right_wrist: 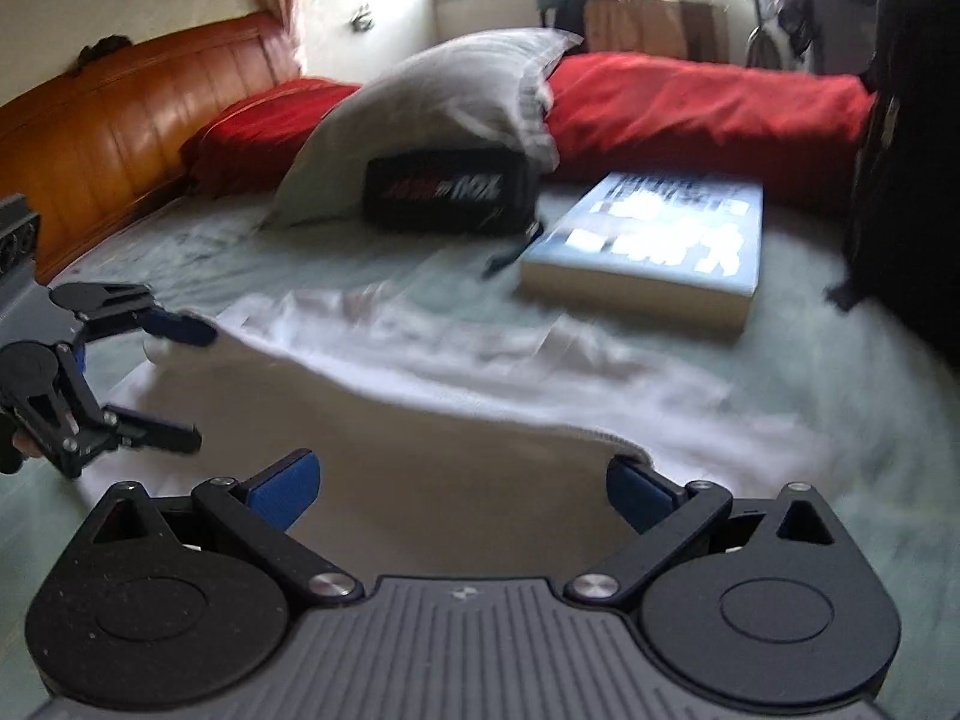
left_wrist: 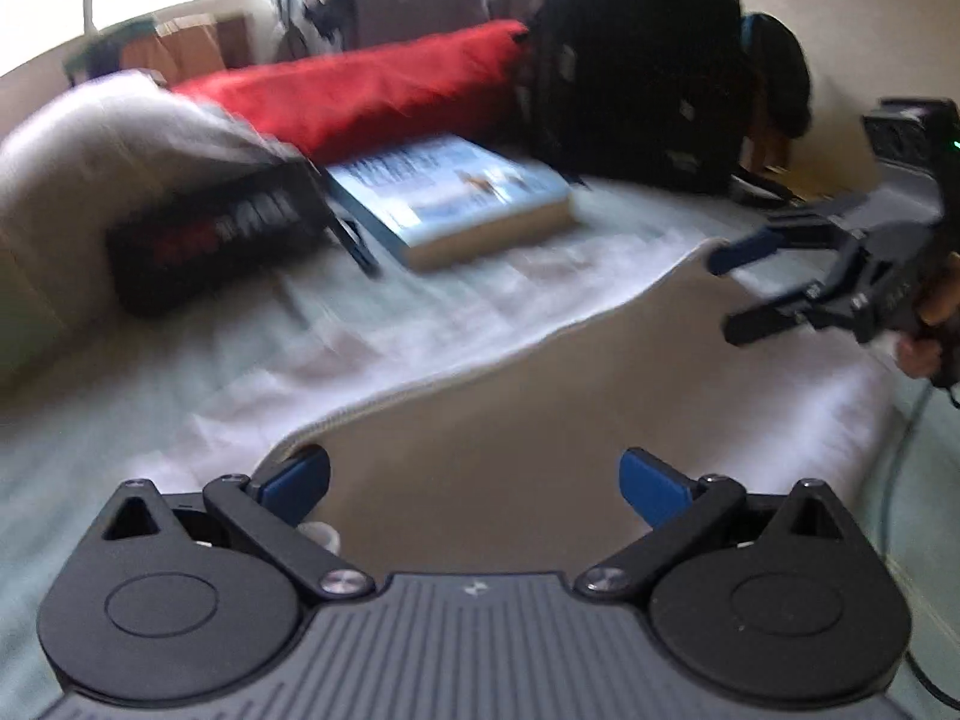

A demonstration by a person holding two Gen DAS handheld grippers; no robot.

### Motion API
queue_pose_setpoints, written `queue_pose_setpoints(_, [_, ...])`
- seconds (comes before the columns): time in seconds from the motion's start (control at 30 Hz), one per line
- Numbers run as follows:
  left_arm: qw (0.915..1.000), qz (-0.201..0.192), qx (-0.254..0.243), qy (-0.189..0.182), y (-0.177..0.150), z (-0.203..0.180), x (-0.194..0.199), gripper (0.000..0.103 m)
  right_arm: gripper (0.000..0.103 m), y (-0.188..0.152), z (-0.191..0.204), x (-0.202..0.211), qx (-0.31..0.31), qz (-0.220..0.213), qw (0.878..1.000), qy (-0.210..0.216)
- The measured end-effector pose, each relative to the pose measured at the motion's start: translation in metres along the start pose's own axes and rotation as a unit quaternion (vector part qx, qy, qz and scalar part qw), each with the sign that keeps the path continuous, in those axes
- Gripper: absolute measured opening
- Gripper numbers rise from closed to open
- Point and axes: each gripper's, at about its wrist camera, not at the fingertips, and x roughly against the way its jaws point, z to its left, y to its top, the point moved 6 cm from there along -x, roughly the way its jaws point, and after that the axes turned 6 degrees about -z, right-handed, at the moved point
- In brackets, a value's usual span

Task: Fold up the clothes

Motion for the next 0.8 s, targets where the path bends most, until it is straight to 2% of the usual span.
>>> queue_pose_setpoints(0.13, [0.9954,-0.045,-0.036,0.077,0.03,0.015,-0.003,0.102,0.103,0.016,-0.017,-0.001,-0.005,-0.027,0.998,-0.049])
queue_pose_setpoints(0.27, [0.9963,-0.062,-0.013,0.058,0.032,0.015,0.017,0.102,0.103,0.017,-0.023,0.021,-0.008,-0.056,0.997,-0.057])
queue_pose_setpoints(0.4, [0.9984,-0.041,-0.035,0.017,0.001,-0.001,0.029,0.102,0.103,-0.013,-0.012,0.042,0.022,-0.033,0.998,-0.051])
queue_pose_setpoints(0.47, [0.9991,-0.014,-0.038,0.015,-0.017,-0.003,0.022,0.102,0.103,-0.034,-0.001,0.048,0.046,-0.011,0.998,-0.05])
queue_pose_setpoints(0.57, [0.9987,0.041,0.004,0.03,-0.045,0.01,0.004,0.102,0.103,-0.064,0.016,0.055,0.064,0.017,0.997,-0.039])
queue_pose_setpoints(0.6, [0.998,0.048,0.023,0.033,-0.052,0.016,0.002,0.102,0.103,-0.074,0.02,0.058,0.064,0.026,0.997,-0.036])
queue_pose_setpoints(0.67, [0.9978,0.036,0.042,0.036,-0.056,0.023,0.007,0.102,0.103,-0.094,0.023,0.066,0.053,0.042,0.997,-0.031])
queue_pose_setpoints(0.73, [0.9967,0.042,0.04,0.056,-0.054,0.024,0.015,0.102,0.103,-0.103,0.025,0.078,0.06,0.036,0.997,-0.028])
queue_pose_setpoints(0.8, [0.9978,0.037,0.033,0.044,-0.048,0.018,0.022,0.102,0.103,-0.1,0.027,0.086,0.07,0.039,0.996,-0.029])
